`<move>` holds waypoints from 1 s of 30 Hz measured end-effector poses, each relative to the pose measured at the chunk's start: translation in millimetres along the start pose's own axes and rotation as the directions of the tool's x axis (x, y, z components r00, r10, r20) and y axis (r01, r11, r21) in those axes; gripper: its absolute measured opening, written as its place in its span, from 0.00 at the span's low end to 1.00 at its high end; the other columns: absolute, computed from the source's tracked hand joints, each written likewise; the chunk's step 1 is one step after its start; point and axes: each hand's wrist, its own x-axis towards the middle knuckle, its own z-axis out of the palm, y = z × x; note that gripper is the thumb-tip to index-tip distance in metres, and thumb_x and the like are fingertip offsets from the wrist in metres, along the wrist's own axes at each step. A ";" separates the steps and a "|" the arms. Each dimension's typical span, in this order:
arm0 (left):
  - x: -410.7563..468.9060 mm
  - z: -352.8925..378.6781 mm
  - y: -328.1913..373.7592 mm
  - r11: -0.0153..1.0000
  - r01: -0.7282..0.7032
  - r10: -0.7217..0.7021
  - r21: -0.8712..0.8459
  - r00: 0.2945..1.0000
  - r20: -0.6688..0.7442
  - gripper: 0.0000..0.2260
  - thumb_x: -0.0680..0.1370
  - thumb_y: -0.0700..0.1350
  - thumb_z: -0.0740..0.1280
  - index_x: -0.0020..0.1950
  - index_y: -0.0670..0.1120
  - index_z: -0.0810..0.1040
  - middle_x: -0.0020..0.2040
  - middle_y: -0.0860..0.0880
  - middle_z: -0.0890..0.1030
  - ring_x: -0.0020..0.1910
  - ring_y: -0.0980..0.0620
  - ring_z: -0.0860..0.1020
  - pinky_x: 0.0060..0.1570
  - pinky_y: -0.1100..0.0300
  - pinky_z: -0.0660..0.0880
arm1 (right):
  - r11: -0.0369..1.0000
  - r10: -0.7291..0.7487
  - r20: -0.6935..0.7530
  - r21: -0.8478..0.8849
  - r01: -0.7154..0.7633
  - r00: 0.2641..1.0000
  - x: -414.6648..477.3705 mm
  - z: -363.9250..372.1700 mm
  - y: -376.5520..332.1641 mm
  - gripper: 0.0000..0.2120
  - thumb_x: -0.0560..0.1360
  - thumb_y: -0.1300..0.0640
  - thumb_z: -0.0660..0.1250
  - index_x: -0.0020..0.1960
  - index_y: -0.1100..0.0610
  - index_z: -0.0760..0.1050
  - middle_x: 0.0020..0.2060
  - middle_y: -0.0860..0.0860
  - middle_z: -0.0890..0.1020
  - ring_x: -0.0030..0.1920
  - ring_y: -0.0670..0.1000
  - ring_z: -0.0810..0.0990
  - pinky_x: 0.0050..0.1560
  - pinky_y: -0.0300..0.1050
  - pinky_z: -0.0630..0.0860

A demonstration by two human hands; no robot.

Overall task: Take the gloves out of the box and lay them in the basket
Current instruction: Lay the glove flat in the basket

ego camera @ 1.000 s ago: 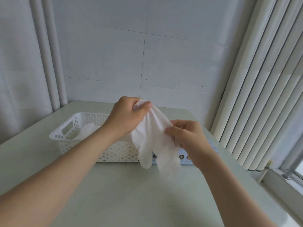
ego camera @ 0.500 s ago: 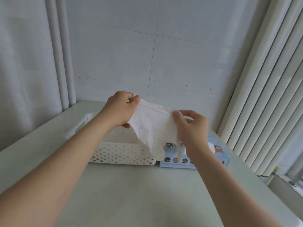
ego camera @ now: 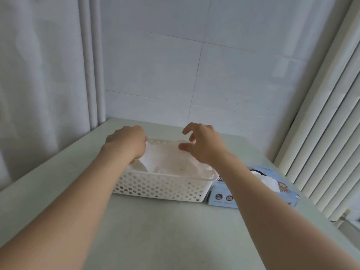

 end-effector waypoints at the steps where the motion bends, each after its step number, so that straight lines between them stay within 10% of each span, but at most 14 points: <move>1: -0.1 0.9 0.1 0.999 -0.007 0.008 0.052 1.000 -0.014 0.07 0.86 0.44 0.61 0.62 0.47 0.75 0.51 0.46 0.79 0.45 0.44 0.80 0.43 0.53 0.74 | 0.996 -0.025 0.014 -0.088 0.026 1.000 0.4 1.7 -1.8 0.24 0.76 0.44 0.77 0.69 0.47 0.76 0.59 0.51 0.81 0.56 0.53 0.79 0.53 0.49 0.74; 8: 3.2 1.8 9.4 0.941 -0.315 0.275 0.127 0.925 0.261 0.19 0.81 0.57 0.67 0.71 0.60 0.70 0.65 0.50 0.70 0.66 0.43 0.71 0.65 0.44 0.73 | 0.976 -0.117 0.277 -0.143 0.162 0.954 -8.2 -24.0 -27.0 0.20 0.78 0.40 0.73 0.67 0.46 0.79 0.51 0.44 0.74 0.61 0.53 0.75 0.60 0.49 0.71; 11: -0.8 0.1 15.8 0.924 -0.348 0.263 0.159 0.880 0.395 0.27 0.79 0.65 0.66 0.77 0.66 0.64 0.73 0.51 0.69 0.65 0.44 0.76 0.66 0.45 0.74 | 0.949 0.042 0.536 -0.284 0.134 0.843 -14.1 -33.6 -34.5 0.31 0.75 0.32 0.72 0.73 0.43 0.75 0.53 0.40 0.73 0.61 0.52 0.77 0.62 0.51 0.73; 17: 2.5 8.5 8.6 0.921 -0.279 0.122 0.272 0.869 0.479 0.32 0.77 0.70 0.62 0.80 0.65 0.64 0.80 0.52 0.67 0.73 0.44 0.72 0.70 0.46 0.72 | 0.924 0.168 0.580 -0.375 0.078 0.797 -17.9 -16.8 -24.2 0.28 0.77 0.43 0.75 0.71 0.55 0.75 0.52 0.53 0.87 0.49 0.55 0.88 0.54 0.50 0.83; 23: 1.3 8.9 10.7 0.915 -0.256 0.137 0.312 0.924 0.357 0.19 0.83 0.45 0.62 0.75 0.53 0.71 0.74 0.46 0.71 0.66 0.42 0.75 0.65 0.45 0.76 | 0.887 0.140 0.506 -0.447 0.120 0.851 -19.7 3.3 -24.1 0.05 0.79 0.63 0.67 0.53 0.58 0.73 0.43 0.53 0.76 0.35 0.52 0.74 0.34 0.44 0.73; 30: -18.4 5.2 40.4 0.906 -0.361 0.349 0.222 0.933 0.093 0.18 0.77 0.32 0.58 0.65 0.45 0.67 0.58 0.43 0.70 0.61 0.41 0.69 0.56 0.49 0.74 | 0.974 0.122 0.580 -0.227 0.016 0.805 -27.4 -34.4 -24.0 0.32 0.74 0.39 0.77 0.73 0.50 0.74 0.36 0.48 0.88 0.42 0.47 0.88 0.56 0.45 0.79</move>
